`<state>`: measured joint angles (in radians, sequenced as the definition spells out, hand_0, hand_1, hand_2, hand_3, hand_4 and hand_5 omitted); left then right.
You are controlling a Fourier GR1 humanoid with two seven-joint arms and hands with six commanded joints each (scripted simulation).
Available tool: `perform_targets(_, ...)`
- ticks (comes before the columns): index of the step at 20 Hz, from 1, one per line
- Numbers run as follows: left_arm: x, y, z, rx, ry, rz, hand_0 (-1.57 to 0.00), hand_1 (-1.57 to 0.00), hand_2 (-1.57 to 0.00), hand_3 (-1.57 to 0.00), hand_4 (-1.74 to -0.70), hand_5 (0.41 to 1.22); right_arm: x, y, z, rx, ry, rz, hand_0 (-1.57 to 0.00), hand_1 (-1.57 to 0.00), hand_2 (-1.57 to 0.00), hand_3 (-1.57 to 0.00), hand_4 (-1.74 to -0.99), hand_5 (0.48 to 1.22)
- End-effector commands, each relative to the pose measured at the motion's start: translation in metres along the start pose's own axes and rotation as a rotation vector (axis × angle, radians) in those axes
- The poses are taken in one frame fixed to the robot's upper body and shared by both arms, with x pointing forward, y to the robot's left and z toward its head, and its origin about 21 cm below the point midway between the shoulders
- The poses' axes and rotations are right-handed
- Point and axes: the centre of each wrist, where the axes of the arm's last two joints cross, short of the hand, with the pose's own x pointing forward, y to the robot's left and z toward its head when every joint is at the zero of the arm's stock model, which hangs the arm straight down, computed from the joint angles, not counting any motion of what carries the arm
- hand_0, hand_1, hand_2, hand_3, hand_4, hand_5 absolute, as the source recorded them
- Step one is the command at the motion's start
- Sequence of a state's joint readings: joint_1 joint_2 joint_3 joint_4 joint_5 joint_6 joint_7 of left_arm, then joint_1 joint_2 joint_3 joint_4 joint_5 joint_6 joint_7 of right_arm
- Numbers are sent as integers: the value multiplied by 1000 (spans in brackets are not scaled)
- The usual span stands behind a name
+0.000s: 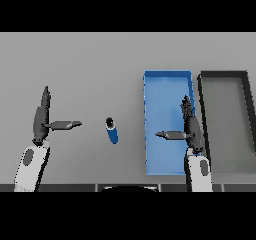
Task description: Pick up the blue pipe and place it into the blue bin.
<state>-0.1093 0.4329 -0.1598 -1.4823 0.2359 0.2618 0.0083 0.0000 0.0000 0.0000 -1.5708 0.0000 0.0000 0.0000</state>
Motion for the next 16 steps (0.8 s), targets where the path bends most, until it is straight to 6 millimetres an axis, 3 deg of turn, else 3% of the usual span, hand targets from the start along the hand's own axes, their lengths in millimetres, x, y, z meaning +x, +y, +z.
perform_targets(1, 0, 0, 0, 1, -4, 1, 1, 1, 1, 1, -967, 594, 0, 0, 0, -1, 1, 0, 1, 1, 1, 1, -1210, 594)
perform_targets(6, 2, -3, -5, 2, 0, 1, 1, 1, 1, 1, -967, 594, 2, -1, -2, 0, 0, 1, 1, 1, 1, 1, -1210, 594)
perform_targets(7, 5, 8, -3, -154, -50, -78, 1, 1, 1, 1, -967, 594, 9, -10, 1, 63, -66, 154, 1, 1, 1, 1, -1210, 594)
perform_targets(9, 5, 24, -6, -295, -59, -144, 1, 1, 1, 1, -970, 596, 12, -14, 7, 124, -105, 296, 1, 1, 1, 1, -1198, 589)
perform_targets(16, 7, 30, 9, -482, -125, -165, 1, 1, 1, 1, -970, 586, 18, -14, 12, 153, -96, 361, 1, 1, 1, 1, -1181, 580)
